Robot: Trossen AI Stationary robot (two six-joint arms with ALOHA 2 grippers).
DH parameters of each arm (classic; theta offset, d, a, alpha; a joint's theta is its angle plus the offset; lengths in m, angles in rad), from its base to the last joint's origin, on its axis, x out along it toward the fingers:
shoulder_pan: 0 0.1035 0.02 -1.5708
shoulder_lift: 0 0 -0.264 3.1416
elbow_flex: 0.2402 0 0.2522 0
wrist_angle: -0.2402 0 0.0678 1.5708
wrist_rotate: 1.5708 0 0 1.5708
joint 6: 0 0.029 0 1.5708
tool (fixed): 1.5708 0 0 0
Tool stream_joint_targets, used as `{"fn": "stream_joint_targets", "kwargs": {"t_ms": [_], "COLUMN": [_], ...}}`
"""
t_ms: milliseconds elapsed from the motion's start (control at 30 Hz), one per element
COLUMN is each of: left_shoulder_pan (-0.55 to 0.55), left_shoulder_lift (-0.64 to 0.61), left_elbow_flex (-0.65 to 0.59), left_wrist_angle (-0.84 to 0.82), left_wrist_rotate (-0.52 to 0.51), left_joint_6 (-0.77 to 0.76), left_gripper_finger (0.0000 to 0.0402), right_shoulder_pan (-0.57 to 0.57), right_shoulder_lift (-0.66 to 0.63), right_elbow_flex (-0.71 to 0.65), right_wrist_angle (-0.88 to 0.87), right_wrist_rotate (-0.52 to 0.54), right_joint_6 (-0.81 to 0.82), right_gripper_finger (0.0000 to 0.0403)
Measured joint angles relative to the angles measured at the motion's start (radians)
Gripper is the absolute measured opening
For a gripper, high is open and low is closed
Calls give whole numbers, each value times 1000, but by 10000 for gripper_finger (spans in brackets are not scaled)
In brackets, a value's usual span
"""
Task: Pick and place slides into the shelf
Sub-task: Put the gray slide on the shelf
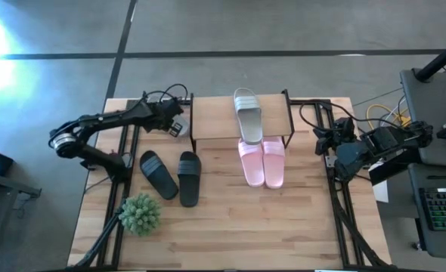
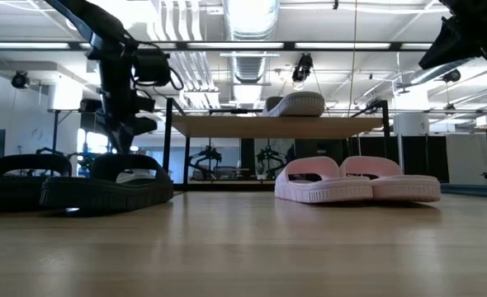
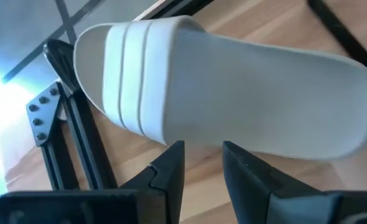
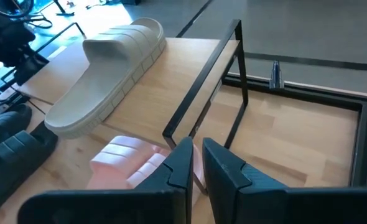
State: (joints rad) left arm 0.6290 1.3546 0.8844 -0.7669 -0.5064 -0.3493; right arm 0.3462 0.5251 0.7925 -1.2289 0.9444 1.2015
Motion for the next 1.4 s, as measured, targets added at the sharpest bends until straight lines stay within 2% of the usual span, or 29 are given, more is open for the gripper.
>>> {"fn": "stream_joint_targets", "kwargs": {"t_ms": [200,533,1400], "left_shoulder_pan": [47,46,46], "left_shoulder_lift": [76,130,115], "left_elbow_flex": [16,15,19], "left_wrist_angle": [35,19,25], "left_wrist_rotate": [4,5,17], "left_joint_6": [130,121,121], "left_gripper_finger": [92,92,93], "right_shoulder_pan": [0,0,0], "right_shoulder_lift": [0,0,1], "right_elbow_flex": [-4,-4,-4], "right_wrist_angle": [-12,-131,-128], "right_wrist_rotate": [7,1,-1], "right_joint_6": [19,208,193], "right_gripper_finger": [28,28,28]}}
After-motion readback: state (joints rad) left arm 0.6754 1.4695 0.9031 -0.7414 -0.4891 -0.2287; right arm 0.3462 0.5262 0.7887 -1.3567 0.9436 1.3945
